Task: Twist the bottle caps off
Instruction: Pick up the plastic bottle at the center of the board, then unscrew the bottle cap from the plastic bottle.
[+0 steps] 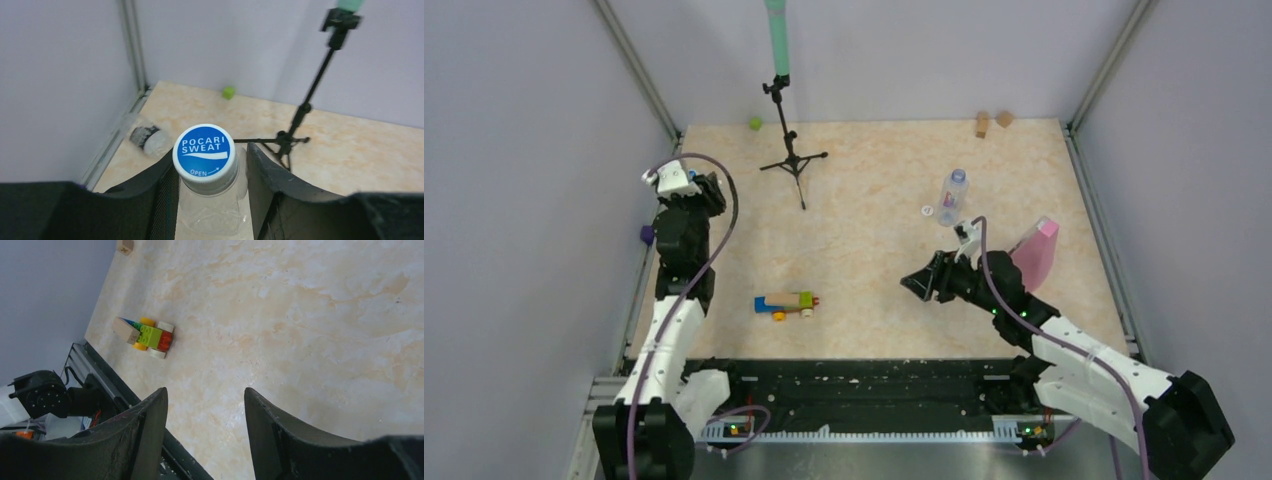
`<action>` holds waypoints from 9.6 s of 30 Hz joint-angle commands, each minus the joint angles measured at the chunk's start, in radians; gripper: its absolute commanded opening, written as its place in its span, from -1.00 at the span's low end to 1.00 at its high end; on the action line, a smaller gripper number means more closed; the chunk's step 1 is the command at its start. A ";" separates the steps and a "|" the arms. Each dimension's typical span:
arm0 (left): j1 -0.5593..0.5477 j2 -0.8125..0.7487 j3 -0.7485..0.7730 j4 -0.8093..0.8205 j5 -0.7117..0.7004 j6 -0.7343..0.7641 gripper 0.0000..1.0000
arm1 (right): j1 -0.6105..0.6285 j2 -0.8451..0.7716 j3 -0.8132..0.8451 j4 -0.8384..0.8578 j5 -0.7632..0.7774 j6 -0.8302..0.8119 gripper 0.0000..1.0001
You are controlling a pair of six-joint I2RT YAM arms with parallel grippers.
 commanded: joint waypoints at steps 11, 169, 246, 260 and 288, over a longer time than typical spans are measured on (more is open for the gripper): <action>-0.173 -0.076 -0.094 0.085 0.859 -0.387 -0.88 | 0.013 0.006 0.157 -0.025 0.088 0.007 0.13; -0.894 0.069 -0.133 -0.237 0.385 0.096 -0.58 | 0.113 -0.144 0.106 -0.051 0.024 0.105 0.21; -1.065 0.050 -0.235 -0.006 0.100 0.207 0.21 | 0.112 0.047 0.031 0.273 -0.147 0.233 -0.74; -1.065 0.027 -0.252 -0.031 0.097 0.317 -0.93 | 0.110 0.107 0.061 0.187 -0.136 0.186 -0.16; -1.068 0.072 -0.301 0.012 0.207 0.485 -1.00 | 0.071 0.136 0.045 0.186 -0.201 0.194 -0.10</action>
